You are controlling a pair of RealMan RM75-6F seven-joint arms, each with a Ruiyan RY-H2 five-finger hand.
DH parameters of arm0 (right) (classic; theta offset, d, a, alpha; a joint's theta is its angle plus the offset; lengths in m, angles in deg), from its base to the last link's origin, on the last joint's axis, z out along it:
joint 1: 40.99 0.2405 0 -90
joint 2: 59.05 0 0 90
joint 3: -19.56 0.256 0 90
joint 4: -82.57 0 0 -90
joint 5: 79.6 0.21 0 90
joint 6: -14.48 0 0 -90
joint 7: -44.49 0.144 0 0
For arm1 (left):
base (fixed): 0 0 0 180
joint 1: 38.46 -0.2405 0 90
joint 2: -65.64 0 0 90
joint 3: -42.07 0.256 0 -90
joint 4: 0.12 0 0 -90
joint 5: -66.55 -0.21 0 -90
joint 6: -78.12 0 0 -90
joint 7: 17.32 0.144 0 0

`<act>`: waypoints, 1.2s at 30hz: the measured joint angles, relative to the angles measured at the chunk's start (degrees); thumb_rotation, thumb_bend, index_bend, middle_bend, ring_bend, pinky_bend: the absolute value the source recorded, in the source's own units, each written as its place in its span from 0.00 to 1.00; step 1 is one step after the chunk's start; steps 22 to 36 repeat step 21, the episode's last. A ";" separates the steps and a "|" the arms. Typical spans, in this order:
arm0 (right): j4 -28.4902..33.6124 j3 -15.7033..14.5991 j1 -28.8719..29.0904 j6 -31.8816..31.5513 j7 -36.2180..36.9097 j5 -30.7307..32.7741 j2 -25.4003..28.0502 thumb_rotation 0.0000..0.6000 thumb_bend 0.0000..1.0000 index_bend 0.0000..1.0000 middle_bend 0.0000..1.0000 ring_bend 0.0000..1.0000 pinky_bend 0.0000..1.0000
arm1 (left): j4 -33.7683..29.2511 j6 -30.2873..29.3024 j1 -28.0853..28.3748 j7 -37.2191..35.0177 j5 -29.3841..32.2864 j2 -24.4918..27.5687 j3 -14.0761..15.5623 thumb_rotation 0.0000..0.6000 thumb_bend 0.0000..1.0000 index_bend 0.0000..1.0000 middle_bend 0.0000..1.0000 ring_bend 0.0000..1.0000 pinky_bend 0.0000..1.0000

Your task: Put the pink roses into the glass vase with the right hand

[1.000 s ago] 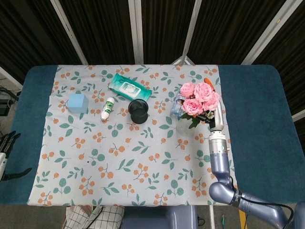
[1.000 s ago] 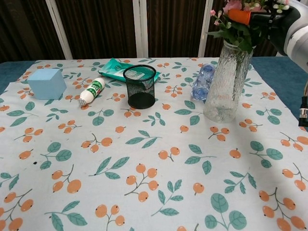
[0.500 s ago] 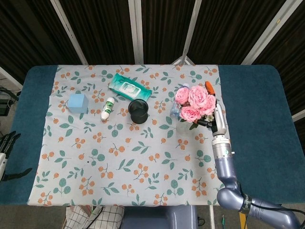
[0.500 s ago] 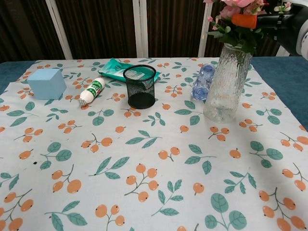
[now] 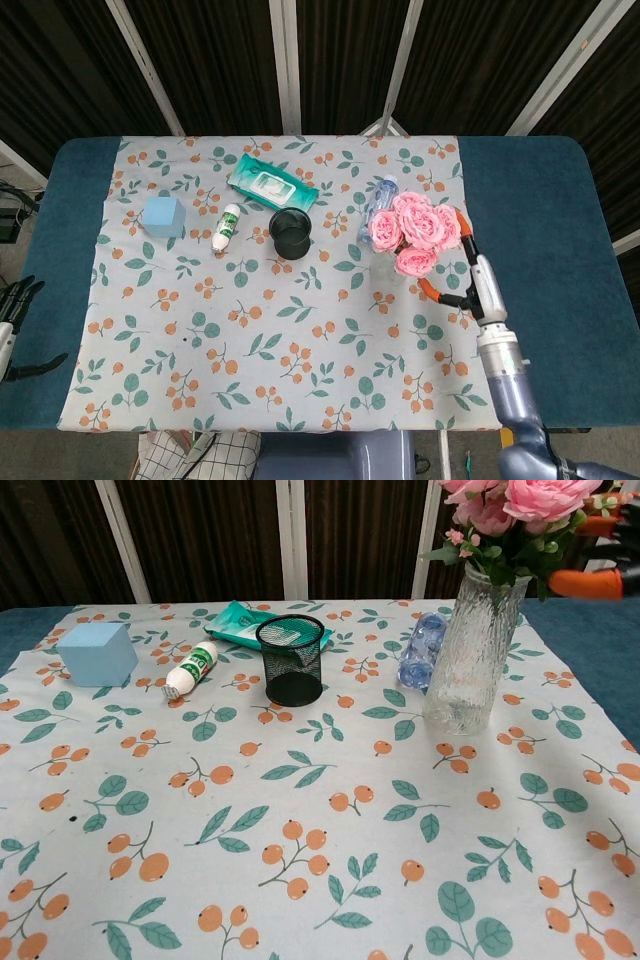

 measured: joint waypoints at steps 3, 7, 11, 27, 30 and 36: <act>1.10 -3.56 -2.25 -0.20 -0.73 -2.54 3.35 1.00 0.31 0.00 0.00 0.00 0.00 | 0.11 -0.34 -0.04 0.51 -0.40 -0.16 0.07 1.00 0.00 0.00 0.00 0.00 0.00; 1.27 -6.67 -4.13 -0.59 -2.88 -5.73 6.47 1.00 0.31 0.00 0.00 0.00 0.00 | 0.46 -0.94 -0.12 1.12 -0.80 -0.39 0.06 1.00 0.00 0.00 0.00 0.00 0.00; 0.01 -9.52 -5.82 -2.06 -6.67 -9.48 8.77 1.00 0.31 0.00 0.00 0.00 0.00 | 0.89 -1.52 -0.28 1.62 -0.99 -0.70 -0.02 1.00 0.00 0.00 0.00 0.00 0.00; -11.04 -14.18 -11.96 -14.31 -25.93 -17.88 11.53 1.00 0.31 0.00 0.00 0.00 0.00 | 1.80 -3.01 -0.97 3.54 -0.57 -1.36 -0.33 1.00 0.00 0.00 0.00 0.00 0.00; -11.04 -14.18 -11.96 -14.31 -25.93 -17.88 11.53 1.00 0.31 0.00 0.00 0.00 0.00 | 1.80 -3.01 -0.97 3.54 -0.57 -1.36 -0.33 1.00 0.00 0.00 0.00 0.00 0.00; -11.04 -14.18 -11.96 -14.31 -25.93 -17.88 11.53 1.00 0.31 0.00 0.00 0.00 0.00 | 1.80 -3.01 -0.97 3.54 -0.57 -1.36 -0.33 1.00 0.00 0.00 0.00 0.00 0.00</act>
